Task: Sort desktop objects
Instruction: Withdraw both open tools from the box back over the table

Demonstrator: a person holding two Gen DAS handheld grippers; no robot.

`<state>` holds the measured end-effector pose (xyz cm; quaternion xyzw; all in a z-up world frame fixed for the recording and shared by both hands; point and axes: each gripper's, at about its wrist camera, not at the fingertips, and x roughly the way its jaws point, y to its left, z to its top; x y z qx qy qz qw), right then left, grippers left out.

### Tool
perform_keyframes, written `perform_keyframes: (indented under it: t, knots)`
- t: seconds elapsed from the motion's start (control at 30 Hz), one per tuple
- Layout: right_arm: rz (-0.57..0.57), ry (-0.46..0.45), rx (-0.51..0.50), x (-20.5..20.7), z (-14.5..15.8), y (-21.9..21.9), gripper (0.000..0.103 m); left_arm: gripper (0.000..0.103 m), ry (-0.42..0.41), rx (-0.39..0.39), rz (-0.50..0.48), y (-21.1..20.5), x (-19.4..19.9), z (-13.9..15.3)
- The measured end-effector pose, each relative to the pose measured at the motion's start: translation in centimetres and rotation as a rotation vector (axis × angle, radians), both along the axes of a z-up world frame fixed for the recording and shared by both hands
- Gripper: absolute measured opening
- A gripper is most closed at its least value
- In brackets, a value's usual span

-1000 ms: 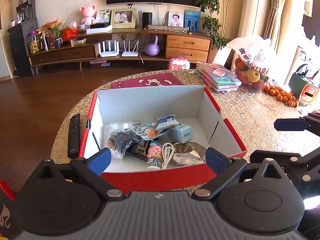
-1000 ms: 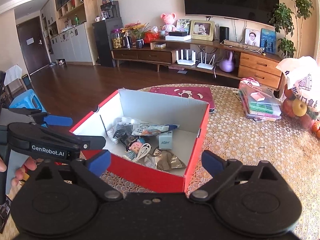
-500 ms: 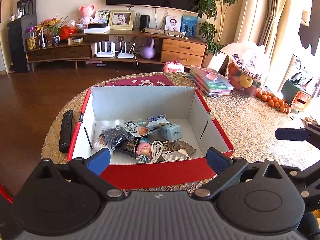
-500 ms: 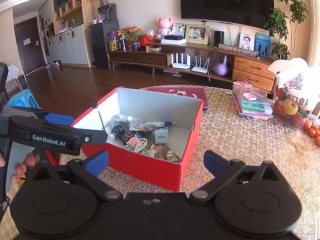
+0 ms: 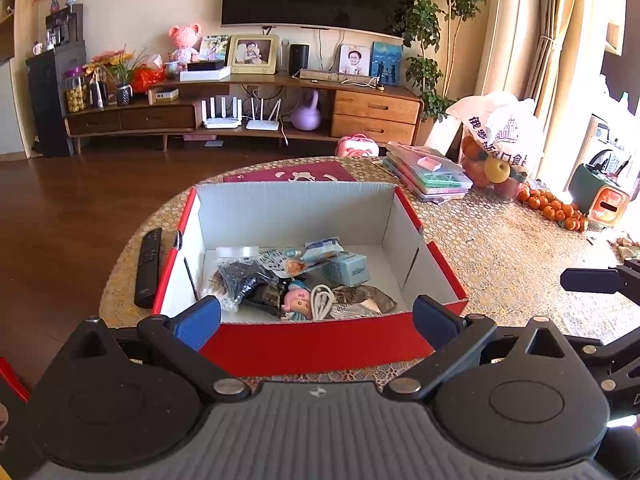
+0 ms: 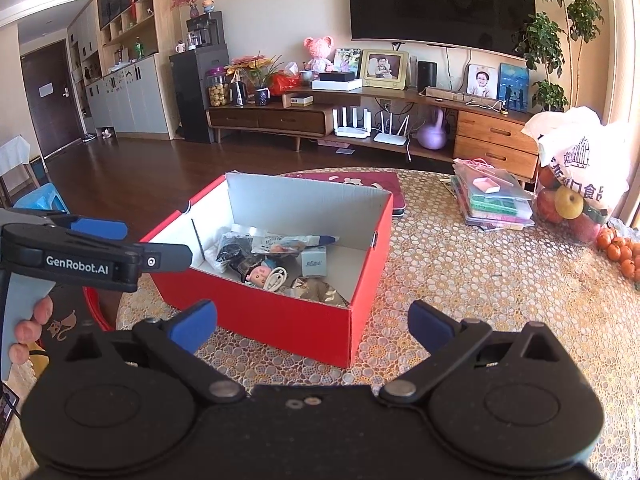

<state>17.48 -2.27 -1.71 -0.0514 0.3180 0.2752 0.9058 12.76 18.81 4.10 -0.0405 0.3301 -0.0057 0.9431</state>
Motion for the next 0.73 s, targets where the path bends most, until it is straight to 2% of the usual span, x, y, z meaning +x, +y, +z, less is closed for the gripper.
perform_keyframes:
  t: [0.13,0.53,0.73]
  knots:
    - [-0.007,0.003,-0.002,-0.1,-0.2,-0.2,0.102,0.103,0.027,-0.033,0.0,0.2,-0.1,-0.4]
    - [-0.016,0.019,0.0,-0.2,-0.4,-0.5,0.102,0.103,0.046,-0.033,0.007,-0.3,-0.5,-1.1]
    - [-0.026,0.027,0.005,-0.3,-0.5,-0.7,0.102,0.103,0.044,-0.03,-0.019,-0.7,-0.7,-1.2]
